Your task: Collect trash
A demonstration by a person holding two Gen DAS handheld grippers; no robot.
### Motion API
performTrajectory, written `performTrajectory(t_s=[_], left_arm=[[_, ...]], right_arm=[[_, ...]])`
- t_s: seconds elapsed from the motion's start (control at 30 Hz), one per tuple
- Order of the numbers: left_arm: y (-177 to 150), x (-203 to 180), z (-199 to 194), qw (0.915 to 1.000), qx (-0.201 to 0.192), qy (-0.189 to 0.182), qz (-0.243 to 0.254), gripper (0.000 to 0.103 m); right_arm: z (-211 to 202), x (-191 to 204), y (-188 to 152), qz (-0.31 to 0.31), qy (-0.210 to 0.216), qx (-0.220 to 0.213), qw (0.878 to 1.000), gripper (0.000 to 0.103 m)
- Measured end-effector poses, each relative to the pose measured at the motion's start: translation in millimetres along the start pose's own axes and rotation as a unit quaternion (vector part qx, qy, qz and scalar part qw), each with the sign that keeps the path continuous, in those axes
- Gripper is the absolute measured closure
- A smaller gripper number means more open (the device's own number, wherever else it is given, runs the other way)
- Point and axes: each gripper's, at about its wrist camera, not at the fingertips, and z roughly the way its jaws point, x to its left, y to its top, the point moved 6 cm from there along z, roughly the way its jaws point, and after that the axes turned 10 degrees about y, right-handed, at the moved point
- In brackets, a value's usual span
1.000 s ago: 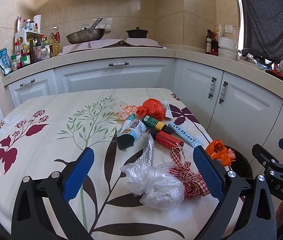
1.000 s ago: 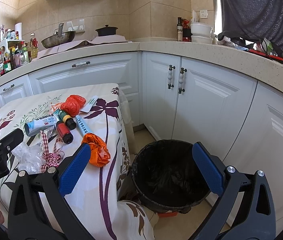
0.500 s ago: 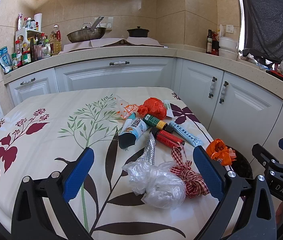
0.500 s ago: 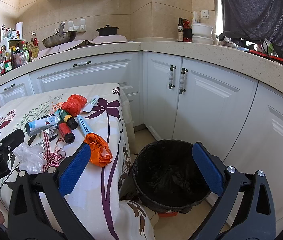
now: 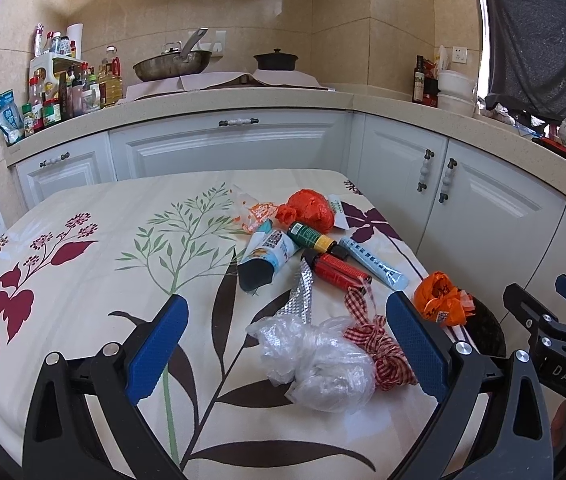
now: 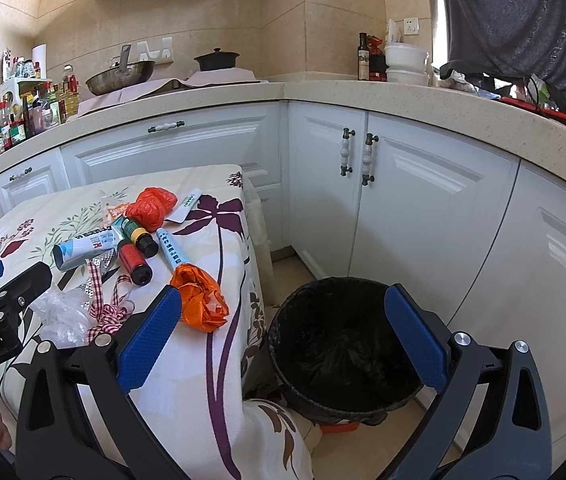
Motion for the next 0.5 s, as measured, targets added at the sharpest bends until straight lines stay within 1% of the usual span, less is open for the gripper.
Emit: performTrajectory(t_s=[0.3, 0.5], left_arm=[[-12.1, 21.5, 9.9, 0.9997, 0.019, 0.016, 0.001, 0.006], [-16.5, 30.1, 15.4, 0.9994, 0.03, 0.014, -0.004, 0.006]], right_arm=[[18.9, 17.6, -1.2, -0.011, 0.033, 0.009, 0.999, 0.004], [43.8, 31.0, -2.5, -0.014, 0.058, 0.033, 0.998, 0.004]])
